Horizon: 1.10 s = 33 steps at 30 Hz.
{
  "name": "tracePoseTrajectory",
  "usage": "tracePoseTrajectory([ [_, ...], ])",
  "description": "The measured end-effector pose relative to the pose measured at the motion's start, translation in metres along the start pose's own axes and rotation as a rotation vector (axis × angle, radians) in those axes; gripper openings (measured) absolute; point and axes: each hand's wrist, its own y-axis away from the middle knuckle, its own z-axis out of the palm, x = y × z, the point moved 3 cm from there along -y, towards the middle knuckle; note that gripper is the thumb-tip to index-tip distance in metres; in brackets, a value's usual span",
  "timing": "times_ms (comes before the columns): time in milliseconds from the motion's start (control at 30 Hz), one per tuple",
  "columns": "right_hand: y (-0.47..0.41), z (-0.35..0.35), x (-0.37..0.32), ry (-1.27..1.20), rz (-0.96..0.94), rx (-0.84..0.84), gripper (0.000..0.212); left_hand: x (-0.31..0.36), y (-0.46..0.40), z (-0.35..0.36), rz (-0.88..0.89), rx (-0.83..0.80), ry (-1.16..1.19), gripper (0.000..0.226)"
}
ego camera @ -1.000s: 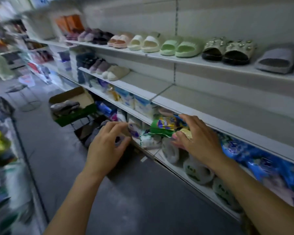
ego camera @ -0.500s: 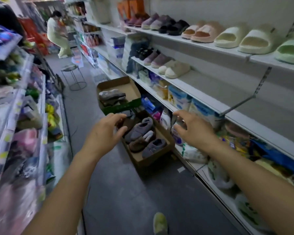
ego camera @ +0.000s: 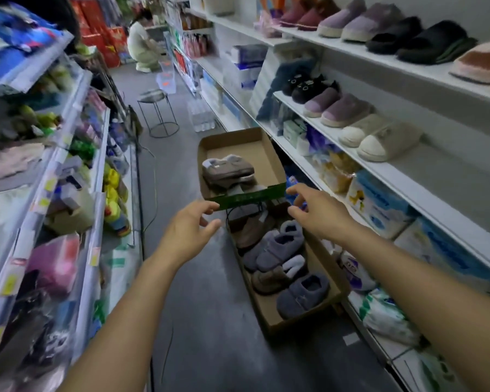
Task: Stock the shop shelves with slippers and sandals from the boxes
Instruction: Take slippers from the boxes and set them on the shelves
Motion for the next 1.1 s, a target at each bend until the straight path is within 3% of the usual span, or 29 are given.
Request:
tracePoseTrajectory([
  [533, -0.351, 0.131, -0.020, -0.315, 0.334, -0.130, 0.031, -0.222, -0.326, 0.014, -0.308, -0.282, 0.286, 0.027],
  [867, -0.513, 0.169, 0.031, -0.345, 0.458, -0.191, 0.030, -0.291, -0.433, 0.119, -0.834, -0.341, 0.749, 0.031],
  [1100, -0.647, 0.218, 0.064, -0.240, 0.394, -0.315, 0.027, -0.337, -0.504, 0.196, -1.122, -0.337, 0.891, 0.045],
])
